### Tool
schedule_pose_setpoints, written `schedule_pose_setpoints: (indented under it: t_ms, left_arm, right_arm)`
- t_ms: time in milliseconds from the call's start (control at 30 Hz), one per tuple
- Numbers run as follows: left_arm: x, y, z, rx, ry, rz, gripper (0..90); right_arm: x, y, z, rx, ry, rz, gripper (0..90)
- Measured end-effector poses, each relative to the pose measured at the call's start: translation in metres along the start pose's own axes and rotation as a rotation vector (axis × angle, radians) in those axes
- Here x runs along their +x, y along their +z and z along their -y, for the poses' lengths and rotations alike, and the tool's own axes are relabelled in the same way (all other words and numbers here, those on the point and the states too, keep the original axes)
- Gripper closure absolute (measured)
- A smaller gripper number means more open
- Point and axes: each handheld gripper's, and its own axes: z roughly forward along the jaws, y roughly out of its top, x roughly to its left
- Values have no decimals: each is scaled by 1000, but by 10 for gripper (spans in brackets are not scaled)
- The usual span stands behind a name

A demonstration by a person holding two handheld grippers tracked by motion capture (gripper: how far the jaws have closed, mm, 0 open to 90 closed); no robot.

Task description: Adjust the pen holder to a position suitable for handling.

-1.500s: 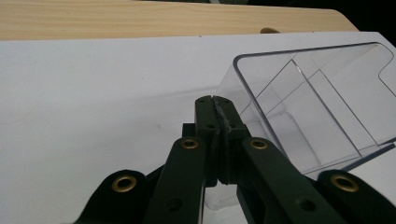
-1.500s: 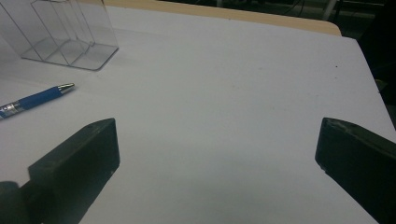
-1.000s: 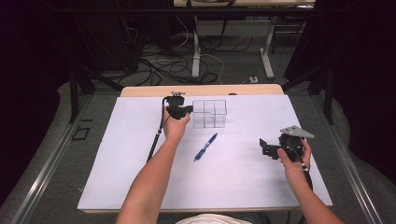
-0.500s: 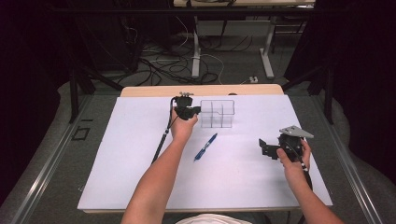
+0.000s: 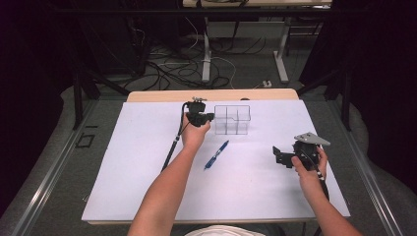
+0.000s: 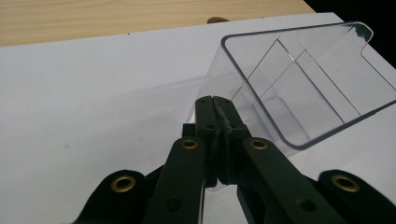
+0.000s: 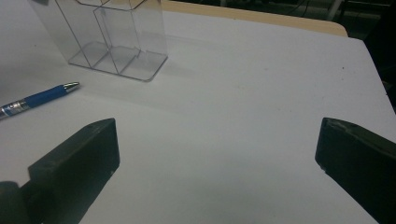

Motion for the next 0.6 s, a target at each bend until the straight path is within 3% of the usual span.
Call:
schedule_pose_setpoints:
  t_ms: [200,400,600]
  left_arm:
    - [5,-16,-3,32,32,-9,851]
    - [4,-27,-5,39,35,22,767]
    - [-1,-38,-5,29,63,37,664]
  right_arm:
    - [-1,-1,0,-12,-1,6,0]
    - [-2,-1,-1,-3,0,4,0]
    - [-2,-1,0,-9,1,9,0]
